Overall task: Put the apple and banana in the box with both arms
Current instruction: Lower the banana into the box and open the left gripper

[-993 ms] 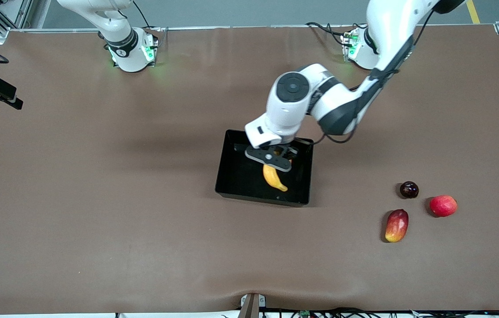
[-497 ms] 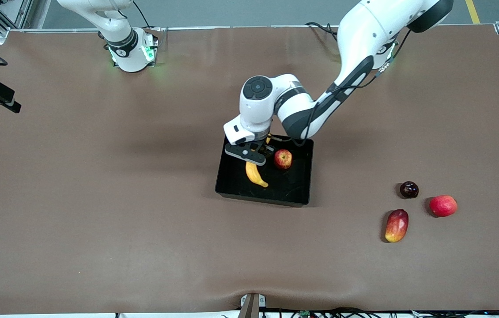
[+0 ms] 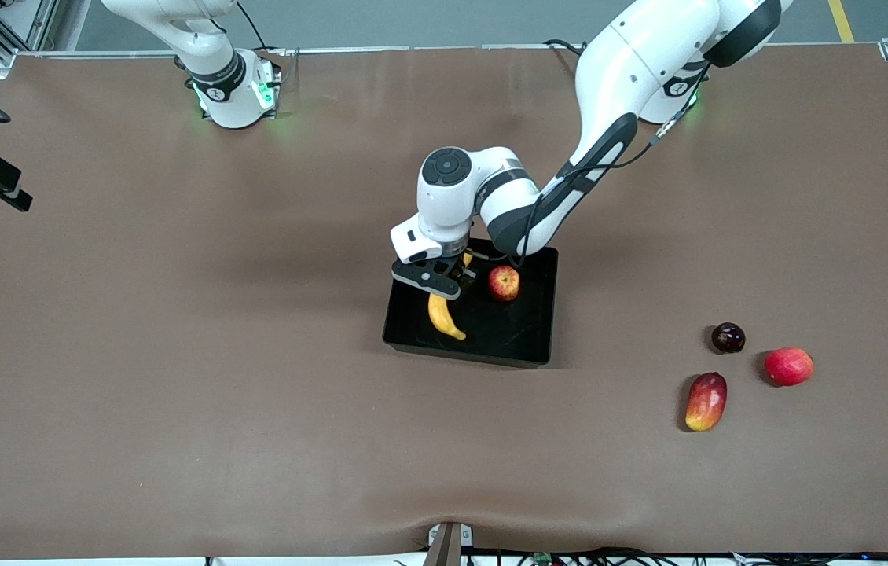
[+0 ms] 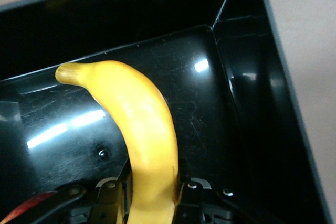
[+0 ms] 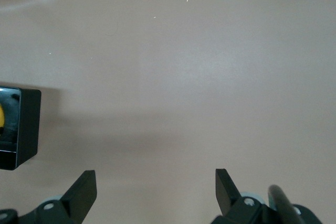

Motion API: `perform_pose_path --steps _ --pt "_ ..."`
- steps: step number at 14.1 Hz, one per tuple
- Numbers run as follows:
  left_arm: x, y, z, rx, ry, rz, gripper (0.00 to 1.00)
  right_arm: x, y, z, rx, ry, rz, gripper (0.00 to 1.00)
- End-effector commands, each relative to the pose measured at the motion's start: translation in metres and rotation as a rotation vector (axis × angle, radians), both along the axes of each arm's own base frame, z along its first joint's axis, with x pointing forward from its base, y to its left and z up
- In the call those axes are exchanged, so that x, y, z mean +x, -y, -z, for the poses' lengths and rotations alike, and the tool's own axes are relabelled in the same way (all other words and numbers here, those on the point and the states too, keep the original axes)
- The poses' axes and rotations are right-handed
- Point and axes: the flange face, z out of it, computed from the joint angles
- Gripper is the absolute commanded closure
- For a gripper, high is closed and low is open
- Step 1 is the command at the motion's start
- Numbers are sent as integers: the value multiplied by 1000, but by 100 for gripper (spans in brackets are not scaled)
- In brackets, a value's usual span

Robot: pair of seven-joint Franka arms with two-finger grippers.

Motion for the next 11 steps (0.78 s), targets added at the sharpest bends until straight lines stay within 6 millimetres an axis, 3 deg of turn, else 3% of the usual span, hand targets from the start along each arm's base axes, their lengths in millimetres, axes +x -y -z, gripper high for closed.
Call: perform_pose_path --steps 1,5,7,8,9,11 --pt "0 6 12 6 19 -6 100 -2 -3 2 11 -15 -17 0" --pt "2 4 30 -12 12 -5 100 -6 0 9 14 -56 -13 0" --pt "6 1 31 -14 17 -18 52 -7 0 9 14 -64 -14 0" --pt "8 -1 32 -12 17 -26 16 -8 0 10 15 -74 -13 0" --pt "11 -3 29 -15 23 -30 0 -9 -1 12 15 -82 -15 0" --pt "18 -8 21 -21 32 -41 0 -10 -2 12 15 -90 -18 0"
